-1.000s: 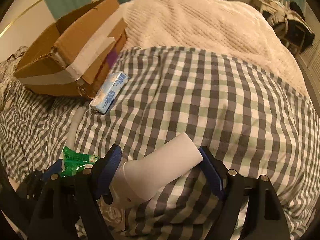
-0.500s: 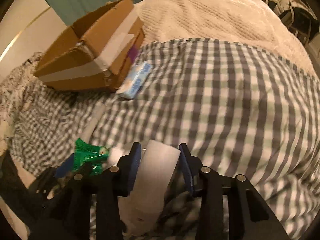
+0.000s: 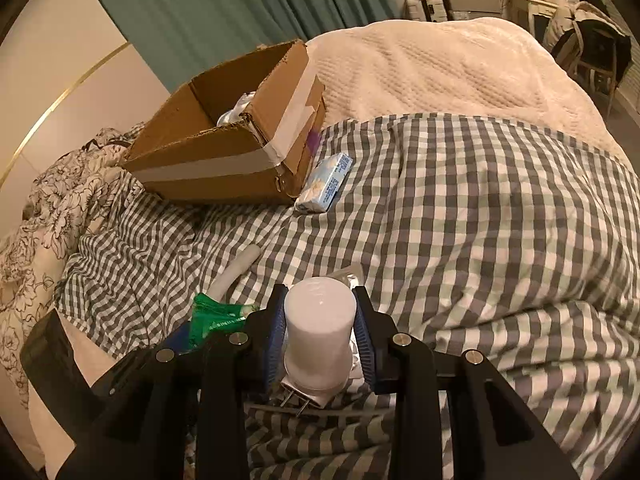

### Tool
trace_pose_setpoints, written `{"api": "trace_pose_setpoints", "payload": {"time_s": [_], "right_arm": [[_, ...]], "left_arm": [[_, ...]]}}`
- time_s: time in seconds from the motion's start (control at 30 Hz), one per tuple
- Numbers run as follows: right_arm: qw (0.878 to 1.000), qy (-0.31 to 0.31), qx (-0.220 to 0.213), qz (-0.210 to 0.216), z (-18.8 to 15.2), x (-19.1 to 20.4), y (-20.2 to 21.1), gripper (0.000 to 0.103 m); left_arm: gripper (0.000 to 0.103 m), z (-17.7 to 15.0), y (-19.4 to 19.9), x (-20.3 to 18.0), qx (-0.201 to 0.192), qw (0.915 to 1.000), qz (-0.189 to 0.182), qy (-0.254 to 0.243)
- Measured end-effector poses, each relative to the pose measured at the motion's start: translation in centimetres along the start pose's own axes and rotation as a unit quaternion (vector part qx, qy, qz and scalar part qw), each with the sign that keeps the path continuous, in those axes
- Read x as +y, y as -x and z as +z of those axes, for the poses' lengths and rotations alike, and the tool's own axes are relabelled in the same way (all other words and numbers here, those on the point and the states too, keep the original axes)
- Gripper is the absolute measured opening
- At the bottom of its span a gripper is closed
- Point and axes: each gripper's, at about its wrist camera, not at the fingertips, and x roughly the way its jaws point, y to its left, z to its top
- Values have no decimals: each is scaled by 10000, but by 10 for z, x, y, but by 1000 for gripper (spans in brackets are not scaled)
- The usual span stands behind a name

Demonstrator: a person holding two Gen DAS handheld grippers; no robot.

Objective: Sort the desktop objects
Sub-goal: 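Carry the green packet and white bottle into the cardboard box and release both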

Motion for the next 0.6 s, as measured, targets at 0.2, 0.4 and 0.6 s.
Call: {"api": "trace_pose_setpoints", "payload": {"time_s": [0.2,0.4,0.6], "right_arm": [[9985,338,-369,-241,6,16,30,31],[9928,898,-679,-416,42,43,62,31],[9904,1165,-731,-162,96,73,73,31]], "left_arm": [[40,19,29,22,-189,9991,4,377],[27,60,57,38,-573,9976,130,371],[26,122,70,46,-891,9957,165,189]]}}
